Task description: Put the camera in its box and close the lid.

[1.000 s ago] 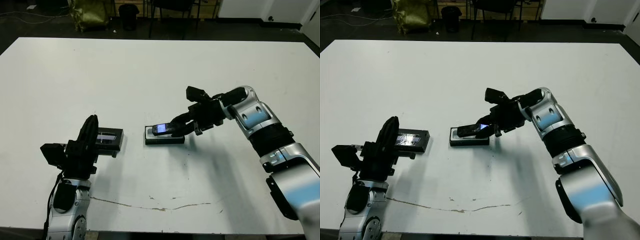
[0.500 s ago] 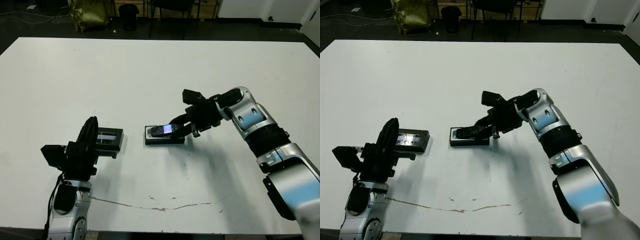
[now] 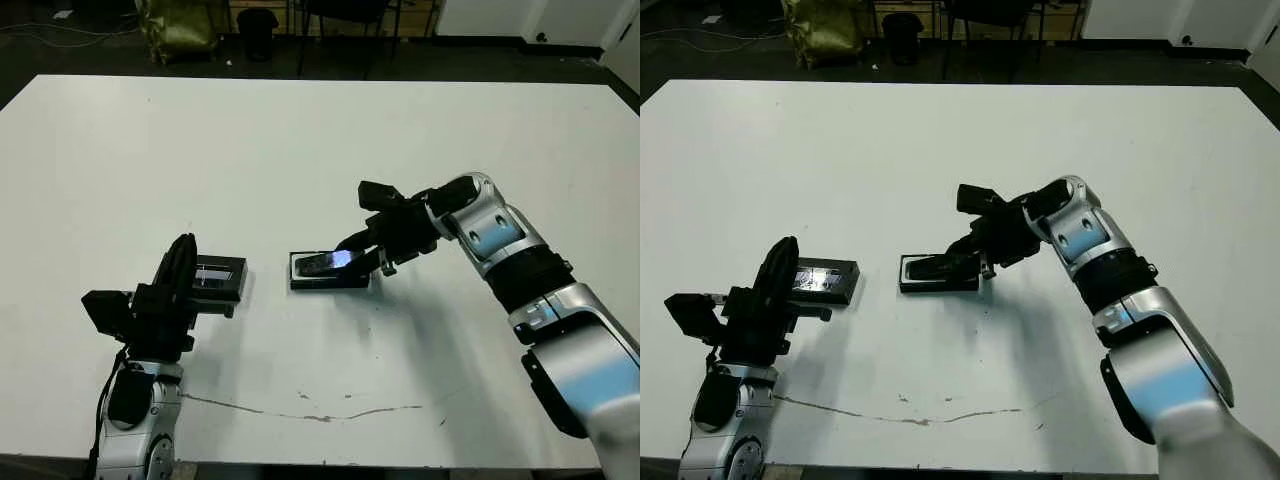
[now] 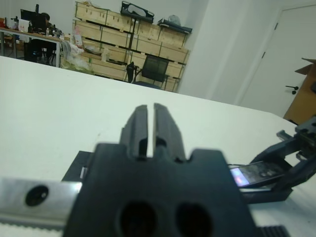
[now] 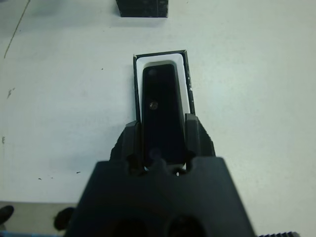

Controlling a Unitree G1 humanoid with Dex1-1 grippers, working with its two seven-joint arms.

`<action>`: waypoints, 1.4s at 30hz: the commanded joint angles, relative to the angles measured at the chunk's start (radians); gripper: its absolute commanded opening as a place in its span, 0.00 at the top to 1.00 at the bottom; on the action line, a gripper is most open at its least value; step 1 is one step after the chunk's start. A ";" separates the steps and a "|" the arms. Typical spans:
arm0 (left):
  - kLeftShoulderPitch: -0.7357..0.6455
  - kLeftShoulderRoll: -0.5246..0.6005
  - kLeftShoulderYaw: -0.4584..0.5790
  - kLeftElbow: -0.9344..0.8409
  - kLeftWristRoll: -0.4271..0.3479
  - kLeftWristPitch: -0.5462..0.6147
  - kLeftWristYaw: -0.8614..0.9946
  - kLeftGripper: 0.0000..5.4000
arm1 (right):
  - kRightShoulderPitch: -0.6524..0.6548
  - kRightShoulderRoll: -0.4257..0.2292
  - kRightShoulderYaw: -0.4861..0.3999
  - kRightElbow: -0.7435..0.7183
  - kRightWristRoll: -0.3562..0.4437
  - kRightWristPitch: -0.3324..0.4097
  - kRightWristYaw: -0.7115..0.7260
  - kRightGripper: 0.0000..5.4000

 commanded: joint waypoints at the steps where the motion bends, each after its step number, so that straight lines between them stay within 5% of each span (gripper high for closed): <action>1: 0.019 0.000 -0.001 -0.005 -0.008 0.031 0.006 1.00 | -0.003 0.012 0.022 0.016 -0.020 -0.010 0.006 0.88; 28: 0.035 -0.007 -0.005 -0.028 0.003 0.046 0.019 1.00 | 0.014 0.080 0.020 0.063 -0.036 -0.035 -0.040 0.88; 31: 0.035 -0.007 -0.004 -0.026 0.001 0.046 0.016 1.00 | 0.012 0.067 0.030 0.052 -0.051 -0.089 -0.039 0.88; 37: 0.038 -0.008 -0.005 -0.034 -0.004 0.061 0.020 1.00 | 0.006 0.048 0.051 0.036 -0.098 -0.178 -0.066 0.65; 42: 0.032 -0.005 -0.003 -0.022 -0.009 0.052 0.008 1.00 | 0.007 0.049 0.047 0.043 -0.100 -0.183 -0.074 0.45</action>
